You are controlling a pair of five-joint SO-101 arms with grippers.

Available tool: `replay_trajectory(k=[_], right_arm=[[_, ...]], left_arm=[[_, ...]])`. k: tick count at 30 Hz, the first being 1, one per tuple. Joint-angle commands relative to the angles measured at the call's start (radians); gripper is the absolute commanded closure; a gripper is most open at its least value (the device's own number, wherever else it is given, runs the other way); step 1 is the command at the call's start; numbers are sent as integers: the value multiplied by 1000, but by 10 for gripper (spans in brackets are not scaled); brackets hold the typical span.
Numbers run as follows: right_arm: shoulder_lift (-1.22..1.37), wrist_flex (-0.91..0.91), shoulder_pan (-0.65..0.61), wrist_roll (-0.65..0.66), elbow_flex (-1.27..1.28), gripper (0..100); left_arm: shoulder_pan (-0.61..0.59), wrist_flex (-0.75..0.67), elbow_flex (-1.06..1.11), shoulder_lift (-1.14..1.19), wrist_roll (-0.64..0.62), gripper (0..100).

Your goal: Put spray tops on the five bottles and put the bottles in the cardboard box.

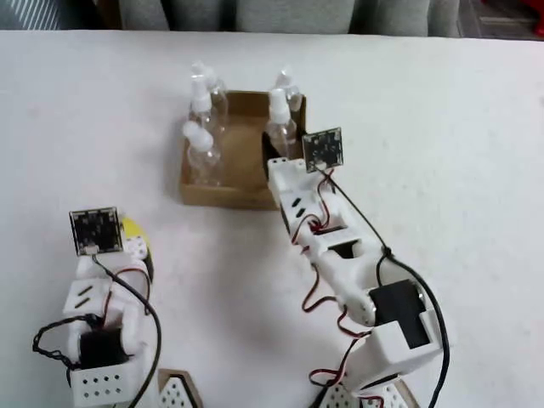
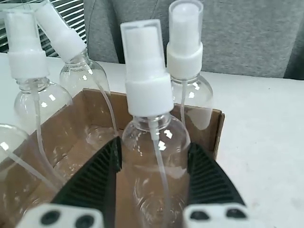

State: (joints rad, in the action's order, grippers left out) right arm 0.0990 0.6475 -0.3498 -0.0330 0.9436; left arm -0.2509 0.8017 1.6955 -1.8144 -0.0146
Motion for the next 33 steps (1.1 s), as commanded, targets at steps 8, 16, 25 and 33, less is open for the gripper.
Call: replay_trajectory(k=[8,16,25,33], right_arm=[[-8,2,-2,18,9,892],[-76,1,-4,18,63,870],[-120,1,-27,18,112,806],[-130,-61,-30,17,106,804]], left_arm=[[-16,-15,-3,-5,12,978],[-16,-15,-3,-5,12,978],[-16,-15,-3,-5,12,978],[-16,-15,-3,-5,12,978]])
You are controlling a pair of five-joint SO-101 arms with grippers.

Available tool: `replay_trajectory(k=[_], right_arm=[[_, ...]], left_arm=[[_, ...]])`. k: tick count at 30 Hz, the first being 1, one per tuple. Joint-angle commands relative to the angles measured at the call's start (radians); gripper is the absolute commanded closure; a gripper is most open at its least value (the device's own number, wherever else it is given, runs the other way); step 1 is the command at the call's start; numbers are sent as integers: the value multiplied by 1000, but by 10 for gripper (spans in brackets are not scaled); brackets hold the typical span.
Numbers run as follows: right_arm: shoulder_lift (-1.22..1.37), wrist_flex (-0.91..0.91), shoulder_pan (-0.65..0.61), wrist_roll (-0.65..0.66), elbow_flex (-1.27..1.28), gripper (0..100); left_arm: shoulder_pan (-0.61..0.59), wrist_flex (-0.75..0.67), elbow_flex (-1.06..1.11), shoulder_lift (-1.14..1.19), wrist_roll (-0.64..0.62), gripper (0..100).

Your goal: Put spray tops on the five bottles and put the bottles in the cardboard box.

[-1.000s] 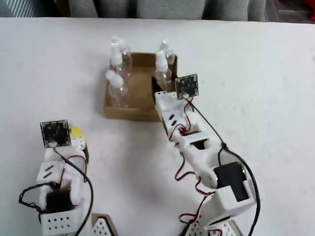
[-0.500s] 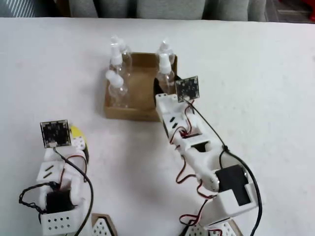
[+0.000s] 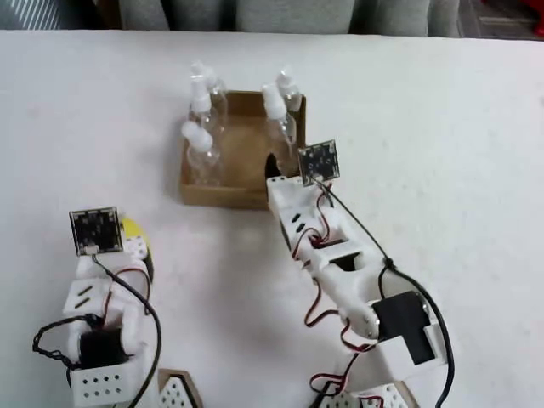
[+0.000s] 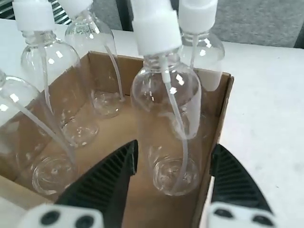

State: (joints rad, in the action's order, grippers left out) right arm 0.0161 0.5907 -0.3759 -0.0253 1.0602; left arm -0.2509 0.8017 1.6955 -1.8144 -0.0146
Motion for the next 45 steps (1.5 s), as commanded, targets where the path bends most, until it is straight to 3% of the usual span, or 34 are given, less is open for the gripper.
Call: replay_trajectory(k=[1,16,29,40,45], right_arm=[[-47,-4,-4,9,-11,804],[-71,-5,4,9,-2,804],[-453,-16,8,11,247,807],[-774,-493,174,3,285,813],[-825,-581,240,2,285,973]], left_arm=[[-16,-15,-3,-5,12,978],[-16,-15,-3,-5,12,978],[-12,-14,-3,-5,12,978],[2,-11,-3,-5,12,978],[24,-8,-3,-4,12,978]])
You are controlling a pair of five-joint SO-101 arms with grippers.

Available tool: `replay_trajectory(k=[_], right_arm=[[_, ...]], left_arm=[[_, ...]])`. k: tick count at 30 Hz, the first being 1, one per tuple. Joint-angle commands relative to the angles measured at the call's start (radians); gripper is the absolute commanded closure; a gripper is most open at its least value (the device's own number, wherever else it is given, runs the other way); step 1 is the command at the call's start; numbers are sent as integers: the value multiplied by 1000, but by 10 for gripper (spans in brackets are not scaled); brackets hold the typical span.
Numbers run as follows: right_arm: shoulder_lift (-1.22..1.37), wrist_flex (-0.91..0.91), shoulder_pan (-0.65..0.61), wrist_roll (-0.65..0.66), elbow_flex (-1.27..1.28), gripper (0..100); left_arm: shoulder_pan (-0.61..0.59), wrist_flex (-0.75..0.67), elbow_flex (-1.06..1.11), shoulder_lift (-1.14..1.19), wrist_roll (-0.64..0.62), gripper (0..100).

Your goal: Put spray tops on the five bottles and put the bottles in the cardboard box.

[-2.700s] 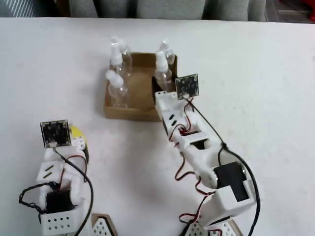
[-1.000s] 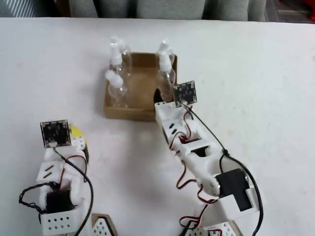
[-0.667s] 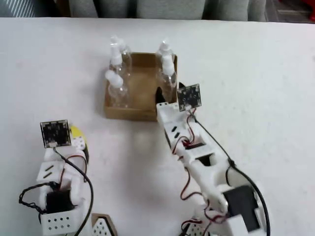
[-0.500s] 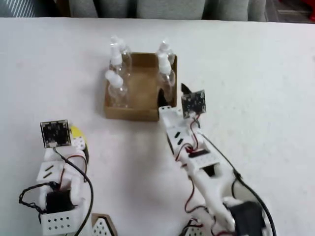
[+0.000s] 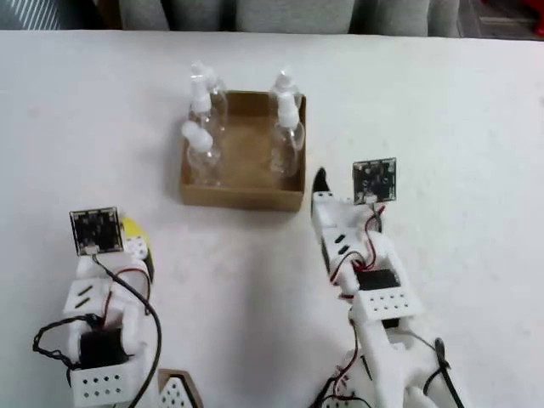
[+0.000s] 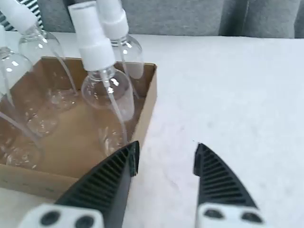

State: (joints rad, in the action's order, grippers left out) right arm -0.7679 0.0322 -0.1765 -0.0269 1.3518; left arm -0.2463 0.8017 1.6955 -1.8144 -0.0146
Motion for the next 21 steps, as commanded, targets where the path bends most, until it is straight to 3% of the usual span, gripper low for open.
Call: replay_trajectory(k=[1,3,9,15,21], right_arm=[[-41,-24,58,3,-5,992],[-41,-24,93,3,3,959],[-96,-24,166,3,60,982],[-263,-25,170,3,166,984],[-432,-211,174,3,192,984]], left_arm=[[19,-8,-3,-4,12,978],[19,-8,-3,-4,12,978],[21,-8,-3,-4,11,978],[65,21,-3,-4,11,979],[68,26,-3,-4,12,979]])
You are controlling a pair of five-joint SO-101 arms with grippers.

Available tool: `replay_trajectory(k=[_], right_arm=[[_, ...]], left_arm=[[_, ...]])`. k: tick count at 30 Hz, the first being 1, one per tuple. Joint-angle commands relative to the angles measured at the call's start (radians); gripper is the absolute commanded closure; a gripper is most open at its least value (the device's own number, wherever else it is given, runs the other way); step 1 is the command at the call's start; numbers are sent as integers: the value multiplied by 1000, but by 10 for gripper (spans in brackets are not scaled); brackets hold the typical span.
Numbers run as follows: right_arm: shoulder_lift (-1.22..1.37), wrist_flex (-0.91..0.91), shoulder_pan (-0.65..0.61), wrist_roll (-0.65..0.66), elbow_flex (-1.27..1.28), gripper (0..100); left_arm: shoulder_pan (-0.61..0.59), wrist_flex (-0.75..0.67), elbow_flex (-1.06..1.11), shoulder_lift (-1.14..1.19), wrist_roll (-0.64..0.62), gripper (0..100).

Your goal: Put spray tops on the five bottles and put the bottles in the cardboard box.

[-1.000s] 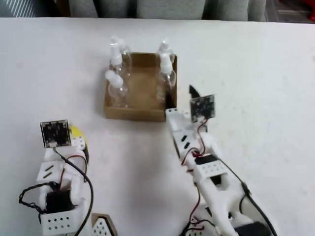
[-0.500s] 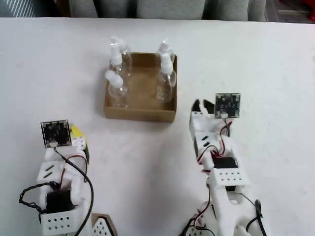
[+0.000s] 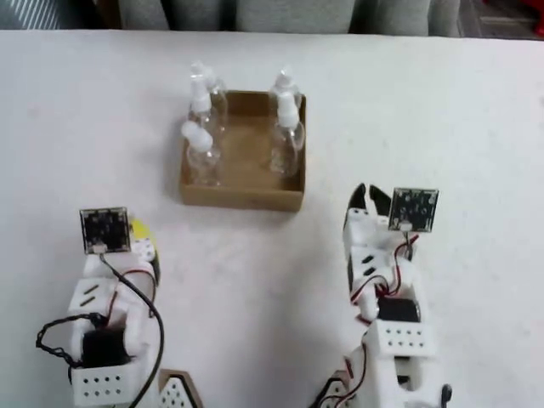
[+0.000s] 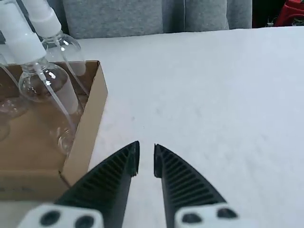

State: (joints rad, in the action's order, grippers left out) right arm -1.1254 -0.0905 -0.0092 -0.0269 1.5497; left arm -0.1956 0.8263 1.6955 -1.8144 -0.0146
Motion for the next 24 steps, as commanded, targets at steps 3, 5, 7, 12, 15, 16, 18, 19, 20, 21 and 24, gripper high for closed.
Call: replay_trajectory(k=[3,5,7,12,15,16,18,19,20,21,24], right_arm=[[-127,-159,8,3,-3,984],[-151,-208,8,3,-2,984],[-174,-269,8,6,-2,984],[-248,-387,8,12,-2,984],[-331,-476,2,12,-2,984],[-364,-507,2,12,0,984],[-433,-558,2,12,12,984],[-472,-567,2,12,32,984],[-510,-567,1,14,61,984],[-549,-558,1,15,94,984],[-661,-604,-1,60,143,984]], left_arm=[[18,3,-3,-4,12,979],[18,3,-3,-4,12,979],[18,3,-3,-4,12,979],[19,5,-3,-4,12,978],[19,5,-3,-4,12,978],[19,8,-3,-4,12,978],[22,18,-3,-4,12,977],[33,18,-3,-4,12,977],[45,28,-3,-4,12,977],[61,41,-3,-4,12,977],[107,78,-3,-4,12,977]])
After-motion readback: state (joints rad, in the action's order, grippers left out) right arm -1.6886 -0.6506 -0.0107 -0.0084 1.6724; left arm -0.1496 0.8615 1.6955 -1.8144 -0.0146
